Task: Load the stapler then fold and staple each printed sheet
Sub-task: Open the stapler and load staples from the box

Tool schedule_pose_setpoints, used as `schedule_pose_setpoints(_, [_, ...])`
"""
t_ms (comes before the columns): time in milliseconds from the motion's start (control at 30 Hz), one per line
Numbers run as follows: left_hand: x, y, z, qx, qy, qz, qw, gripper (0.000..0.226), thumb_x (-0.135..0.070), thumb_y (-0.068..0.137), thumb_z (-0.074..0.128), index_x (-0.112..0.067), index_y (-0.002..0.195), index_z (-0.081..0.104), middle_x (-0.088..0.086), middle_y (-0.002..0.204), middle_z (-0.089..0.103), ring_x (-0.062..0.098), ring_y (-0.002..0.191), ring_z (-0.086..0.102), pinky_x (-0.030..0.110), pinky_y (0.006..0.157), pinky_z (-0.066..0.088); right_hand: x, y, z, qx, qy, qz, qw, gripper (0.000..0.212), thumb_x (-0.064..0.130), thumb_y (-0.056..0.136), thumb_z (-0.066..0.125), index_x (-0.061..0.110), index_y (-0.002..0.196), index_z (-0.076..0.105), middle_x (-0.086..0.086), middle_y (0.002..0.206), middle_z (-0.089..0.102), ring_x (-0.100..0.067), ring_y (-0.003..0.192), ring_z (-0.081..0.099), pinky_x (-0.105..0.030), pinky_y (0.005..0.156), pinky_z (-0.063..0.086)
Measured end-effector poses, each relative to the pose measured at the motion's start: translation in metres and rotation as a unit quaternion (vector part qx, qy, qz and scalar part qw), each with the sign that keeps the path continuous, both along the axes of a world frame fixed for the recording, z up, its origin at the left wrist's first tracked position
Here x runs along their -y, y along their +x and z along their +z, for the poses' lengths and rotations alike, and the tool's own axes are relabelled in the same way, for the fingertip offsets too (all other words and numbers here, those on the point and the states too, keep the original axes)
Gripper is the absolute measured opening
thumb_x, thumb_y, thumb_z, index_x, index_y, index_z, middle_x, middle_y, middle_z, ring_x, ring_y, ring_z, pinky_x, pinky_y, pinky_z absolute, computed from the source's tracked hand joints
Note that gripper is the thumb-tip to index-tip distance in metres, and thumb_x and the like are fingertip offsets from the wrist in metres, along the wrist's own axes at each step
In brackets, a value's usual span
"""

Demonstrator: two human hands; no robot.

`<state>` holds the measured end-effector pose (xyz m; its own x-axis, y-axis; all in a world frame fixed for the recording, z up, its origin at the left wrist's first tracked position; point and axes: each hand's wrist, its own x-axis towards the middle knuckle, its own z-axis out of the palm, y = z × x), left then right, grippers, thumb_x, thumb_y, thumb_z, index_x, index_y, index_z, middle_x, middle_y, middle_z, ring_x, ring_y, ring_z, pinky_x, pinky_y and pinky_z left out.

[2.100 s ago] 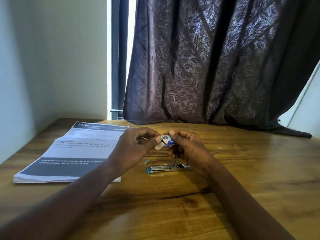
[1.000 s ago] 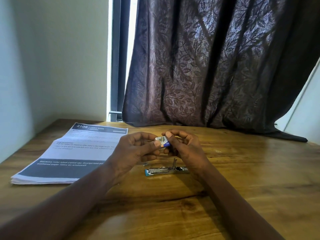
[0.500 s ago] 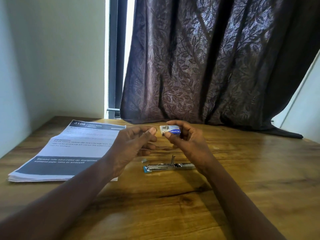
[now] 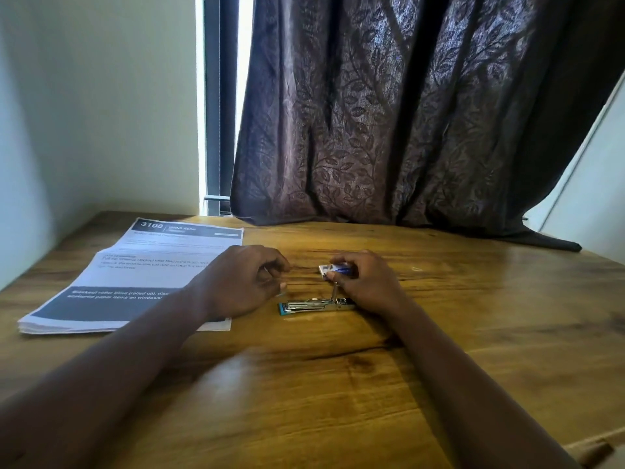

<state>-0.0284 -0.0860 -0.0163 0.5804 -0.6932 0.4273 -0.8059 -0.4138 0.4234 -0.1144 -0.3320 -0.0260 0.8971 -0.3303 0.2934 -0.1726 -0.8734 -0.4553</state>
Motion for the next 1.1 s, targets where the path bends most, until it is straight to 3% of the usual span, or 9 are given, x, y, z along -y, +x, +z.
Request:
schedule_pose_setpoints(100, [0.001,-0.002,-0.001,0.018,0.041,0.008,0.999,0.030,-0.038,0.089,0.075,-0.031,0.119,0.071,-0.014,0.111,0.069,0.004,0.095,0.061,0.023,0.080,0.050,0.001,-0.003,0.006,0.014,-0.004,-0.004,1.000,0.041,0.048,0.094,0.062,0.036,0.133,0.059,0.004,0.123,0.058,-0.017,0.114,0.055,-0.049,0.097,0.050])
schedule_pose_setpoints(267, [0.002,-0.001,0.000,0.047,0.081,0.022,0.995,0.025,-0.044,0.092,0.072,-0.034,0.114,0.075,-0.012,0.111,0.066,0.006,0.095,0.057,0.021,0.073,0.043,-0.003,-0.018,0.016,0.146,-0.008,-0.013,0.989,0.019,0.027,0.101,0.056,0.023,0.111,0.071,0.006,0.109,0.067,-0.009,0.093,0.061,-0.036,0.083,0.055])
schedule_pose_setpoints(367, [0.003,-0.004,0.002,0.059,0.077,0.012,0.995,0.020,-0.039,0.092,0.073,-0.032,0.110,0.077,-0.011,0.107,0.066,0.007,0.094,0.057,0.016,0.068,0.038,-0.011,-0.031,0.018,0.111,0.035,0.040,0.992,0.022,0.011,0.098,0.055,0.021,0.107,0.073,0.006,0.108,0.070,-0.005,0.094,0.062,-0.028,0.080,0.055])
schedule_pose_setpoints(433, [0.002,-0.005,0.003,0.056,0.077,0.002,0.995,0.018,-0.035,0.093,0.073,-0.031,0.109,0.077,-0.011,0.106,0.067,0.008,0.095,0.058,0.018,0.070,0.042,-0.016,-0.039,0.019,0.061,0.074,0.095,0.991,0.027,0.004,0.094,0.057,0.021,0.104,0.075,0.006,0.110,0.069,-0.005,0.098,0.062,-0.031,0.084,0.054])
schedule_pose_setpoints(567, [0.000,-0.003,0.001,0.060,0.075,-0.002,0.995,0.013,-0.032,0.097,0.067,-0.027,0.105,0.075,-0.009,0.102,0.069,0.010,0.093,0.061,0.024,0.074,0.048,-0.024,-0.046,0.017,-0.023,0.068,0.133,0.989,0.022,0.015,0.087,0.071,0.029,0.104,0.076,0.009,0.114,0.061,-0.005,0.105,0.057,-0.027,0.089,0.049])
schedule_pose_setpoints(633, [-0.002,-0.003,0.001,0.035,0.027,0.003,0.999,0.009,-0.029,0.099,0.065,-0.025,0.102,0.072,-0.012,0.093,0.069,0.006,0.083,0.063,0.019,0.068,0.045,-0.025,-0.045,0.016,-0.031,0.049,0.139,0.989,0.024,0.024,0.085,0.076,0.032,0.107,0.075,0.010,0.116,0.060,-0.005,0.107,0.057,-0.027,0.094,0.050])
schedule_pose_setpoints(733, [-0.003,-0.003,0.004,-0.026,-0.069,0.002,0.997,0.006,-0.026,0.097,0.068,-0.022,0.097,0.072,-0.011,0.086,0.073,0.007,0.070,0.071,0.020,0.064,0.054,-0.027,-0.042,0.013,-0.013,0.032,0.132,0.991,0.021,0.037,0.084,0.078,0.033,0.105,0.075,0.012,0.111,0.062,-0.005,0.106,0.058,-0.033,0.096,0.053])
schedule_pose_setpoints(933, [-0.002,-0.005,0.006,-0.094,-0.129,-0.006,0.987,0.012,-0.017,0.084,0.083,-0.020,0.094,0.077,-0.007,0.082,0.077,0.007,0.069,0.074,0.012,0.063,0.053,-0.033,-0.036,0.011,0.022,-0.012,0.120,0.992,0.018,0.038,0.089,0.073,0.029,0.105,0.072,0.012,0.100,0.068,-0.004,0.093,0.061,-0.038,0.086,0.056])
schedule_pose_setpoints(1100, [-0.001,-0.008,0.007,-0.105,-0.162,-0.019,0.981,0.013,-0.015,0.082,0.085,-0.022,0.091,0.078,-0.008,0.077,0.076,0.010,0.071,0.073,0.021,0.068,0.057,-0.037,-0.033,0.012,0.078,-0.027,0.111,0.990,0.020,0.030,0.090,0.073,0.030,0.111,0.070,0.014,0.096,0.068,-0.001,0.086,0.060,-0.023,0.076,0.049])
